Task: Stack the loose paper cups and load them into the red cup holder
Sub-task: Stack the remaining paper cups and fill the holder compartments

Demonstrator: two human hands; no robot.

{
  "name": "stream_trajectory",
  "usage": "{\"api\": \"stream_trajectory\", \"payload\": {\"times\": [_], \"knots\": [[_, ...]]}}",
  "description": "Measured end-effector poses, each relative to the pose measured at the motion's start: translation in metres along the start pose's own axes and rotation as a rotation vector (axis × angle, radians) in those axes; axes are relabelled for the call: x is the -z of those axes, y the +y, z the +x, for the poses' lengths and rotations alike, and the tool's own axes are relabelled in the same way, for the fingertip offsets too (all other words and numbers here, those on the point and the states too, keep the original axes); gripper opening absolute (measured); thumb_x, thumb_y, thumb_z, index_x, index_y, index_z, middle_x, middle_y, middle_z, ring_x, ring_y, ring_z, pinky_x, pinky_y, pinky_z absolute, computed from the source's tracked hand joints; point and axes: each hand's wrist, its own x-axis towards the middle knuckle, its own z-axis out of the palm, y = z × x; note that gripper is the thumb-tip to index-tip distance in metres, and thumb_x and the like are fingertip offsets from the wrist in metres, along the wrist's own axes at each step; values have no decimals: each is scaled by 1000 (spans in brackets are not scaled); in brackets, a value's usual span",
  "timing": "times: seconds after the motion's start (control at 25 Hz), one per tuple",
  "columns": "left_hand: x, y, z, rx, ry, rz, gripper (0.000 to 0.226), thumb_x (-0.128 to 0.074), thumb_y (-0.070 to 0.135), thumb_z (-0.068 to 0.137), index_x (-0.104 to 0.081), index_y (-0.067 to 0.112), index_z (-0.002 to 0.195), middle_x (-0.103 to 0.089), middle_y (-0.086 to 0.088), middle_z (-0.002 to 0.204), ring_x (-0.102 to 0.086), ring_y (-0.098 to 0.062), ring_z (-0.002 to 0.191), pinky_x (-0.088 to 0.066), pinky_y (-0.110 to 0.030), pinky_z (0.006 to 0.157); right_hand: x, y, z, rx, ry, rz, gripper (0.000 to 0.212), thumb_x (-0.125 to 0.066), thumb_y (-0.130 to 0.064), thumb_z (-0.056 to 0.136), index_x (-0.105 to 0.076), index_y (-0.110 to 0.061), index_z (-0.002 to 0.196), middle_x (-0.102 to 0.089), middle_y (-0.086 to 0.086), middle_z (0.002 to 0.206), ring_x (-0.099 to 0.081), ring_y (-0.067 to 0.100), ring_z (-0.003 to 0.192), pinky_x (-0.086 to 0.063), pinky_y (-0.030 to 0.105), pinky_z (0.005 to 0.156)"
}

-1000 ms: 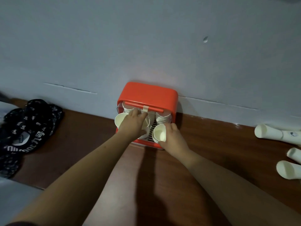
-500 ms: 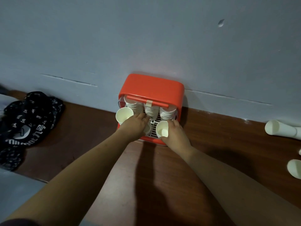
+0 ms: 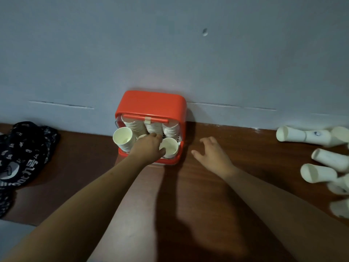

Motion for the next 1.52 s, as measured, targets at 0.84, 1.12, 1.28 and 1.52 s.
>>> {"api": "stream_trajectory", "payload": {"times": [0.84,1.12,1.28,1.52], "knots": [[-54,489,202,-318,-98,-30,57,-71,33,81,-50,14,132,-47,-7,130,-50,-27,119,-46,-39,94,239,433,-50,-242,227,-161,47,-64,-31,84,-53,-7,123,-51,12,122,-51,29,110,-45,41,95],[-115,488,252,-258,-137,177,74,-75,38,76,-41,15,138,-45,-10,131,-48,-30,118,-45,-41,97,201,453,14,37,180,-353,35,-59,-17,83,-55,-10,117,-55,7,116,-52,25,107,-45,36,90],[-140,475,258,-261,-78,206,70,-72,37,80,-40,10,137,-44,-13,129,-48,-32,116,-44,-40,93,179,461,36,68,108,-646,27,-66,-9,76,-63,-4,102,-61,14,95,-56,32,93,-45,41,87],[-144,448,241,-197,-25,-59,72,-73,37,79,-43,5,136,-43,-17,123,-47,-36,113,-45,-44,93,168,447,52,58,55,-657,31,-60,-11,81,-60,-6,112,-51,12,114,-49,31,107,-39,39,92]]}}
